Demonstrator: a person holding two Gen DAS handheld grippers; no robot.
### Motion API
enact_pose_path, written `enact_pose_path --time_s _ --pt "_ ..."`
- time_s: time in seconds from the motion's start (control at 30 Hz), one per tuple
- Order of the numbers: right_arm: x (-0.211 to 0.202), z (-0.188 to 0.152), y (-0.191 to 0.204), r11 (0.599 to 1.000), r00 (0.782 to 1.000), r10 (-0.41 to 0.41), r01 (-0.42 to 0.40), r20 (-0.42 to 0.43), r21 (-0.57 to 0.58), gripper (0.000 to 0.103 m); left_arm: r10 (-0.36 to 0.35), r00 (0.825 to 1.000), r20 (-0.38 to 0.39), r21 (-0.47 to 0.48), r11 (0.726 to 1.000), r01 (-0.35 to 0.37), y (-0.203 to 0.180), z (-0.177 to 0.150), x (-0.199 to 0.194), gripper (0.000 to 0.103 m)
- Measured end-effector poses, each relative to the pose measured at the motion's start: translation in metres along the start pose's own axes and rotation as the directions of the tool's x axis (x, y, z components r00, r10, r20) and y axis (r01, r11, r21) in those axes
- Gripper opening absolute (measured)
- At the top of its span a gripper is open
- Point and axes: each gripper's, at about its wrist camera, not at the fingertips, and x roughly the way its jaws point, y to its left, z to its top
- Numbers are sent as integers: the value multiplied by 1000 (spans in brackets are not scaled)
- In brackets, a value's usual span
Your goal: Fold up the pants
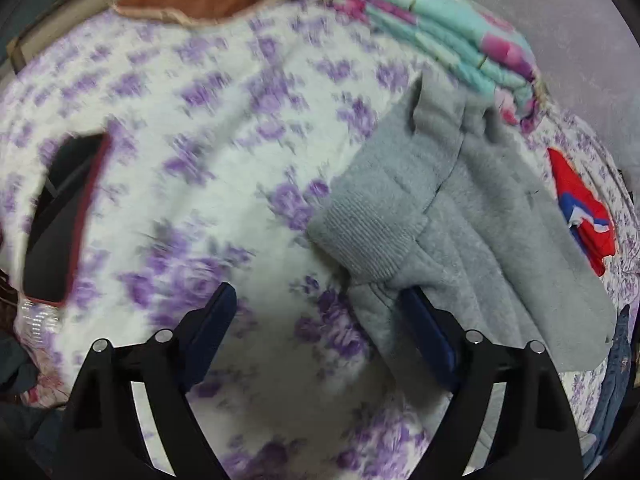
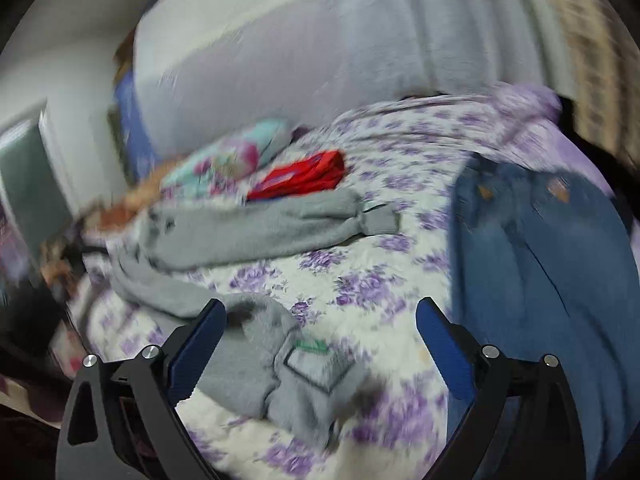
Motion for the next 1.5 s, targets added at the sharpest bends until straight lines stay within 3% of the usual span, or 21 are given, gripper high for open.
enact_pose_path --time_s 0.03,0.1,0.13,0.17,0.2,0.23,0.3,0.33,0.4,0.5,0.6,0.63,0.7,0.77,0.83,0.9,1.0,1.27,1.3,1.43,1.5 --pt "14 3 4 999 999 1 -3 -49 -36 97 13 1000 9 12 1000 -13 1 1 -3 98" --pt "49 4 9 995 984 27 -44 -177 -92 97 29 999 -20 35 999 -28 -1 1 5 98" --pt "70 0 12 988 960 68 -103 -271 -116 87 32 998 -53 35 999 -30 0 0 13 98" --pt "86 -5 17 981 937 82 -136 -339 -138 66 24 996 -88 16 1000 -22 0 -2 25 98" --pt "100 -12 23 973 907 81 -161 -413 -163 15 15 995 -98 4 1000 -15 -1 -2 31 98" --pt "107 -14 29 968 899 24 -129 -438 -214 16 12 996 -91 0 1000 -13 -4 -1 35 99" --pt "98 0 41 950 931 -50 -67 -360 -304 15 1 999 -54 23 1000 0 -14 4 34 91" --pt "79 19 46 940 963 -73 -20 -258 -340 15 -14 999 -45 19 1000 15 -16 7 32 74" --pt "22 53 58 925 999 -37 28 -17 -380 15 -64 996 -62 -4 998 64 -20 10 25 57" --pt "-42 54 76 862 986 -7 91 168 -498 16 -90 995 -40 14 996 91 -25 1 4 55" --pt "-43 -3 63 812 999 -35 40 20 -583 30 -108 993 -37 50 993 110 -17 -18 -15 60" --pt "-33 -20 56 821 997 -67 27 -50 -570 47 -105 994 -39 55 993 107 -12 -23 -19 66" --pt "-15 -59 34 860 975 -154 53 -159 -508 56 -82 996 -33 45 996 83 6 -32 -25 79" --pt "-20 -75 8 939 979 -134 75 -156 -337 59 -60 998 -33 11 998 60 21 -32 -25 86" --pt "-43 -75 -16 993 996 -46 38 -72 -112 82 -63 997 -40 -19 998 63 30 -32 -23 89" --pt "-61 -73 -32 998 1000 22 -23 21 58 100 -87 994 -63 -47 995 84 27 -31 -15 89" --pt "-55 -73 -46 945 983 183 -177 1 274 100 -142 987 -76 -37 989 140 -2 -29 1 94" --pt "-36 -90 -5 917 956 271 -223 -108 332 100 20 1000 0 4 1000 -20 -47 -22 35 99" --pt "-38 -94 0 904 953 288 -236 -99 356 100 13 1000 17 -9 1000 -12 -46 -23 32 96" --pt "-32 -96 -2 859 960 268 -198 -86 472 100 -87 993 80 -20 996 89 -36 -27 7 35" --pt "-23 -96 -5 835 965 244 -160 -94 526 100 -99 988 116 -16 995 102 -35 -28 -8 28"
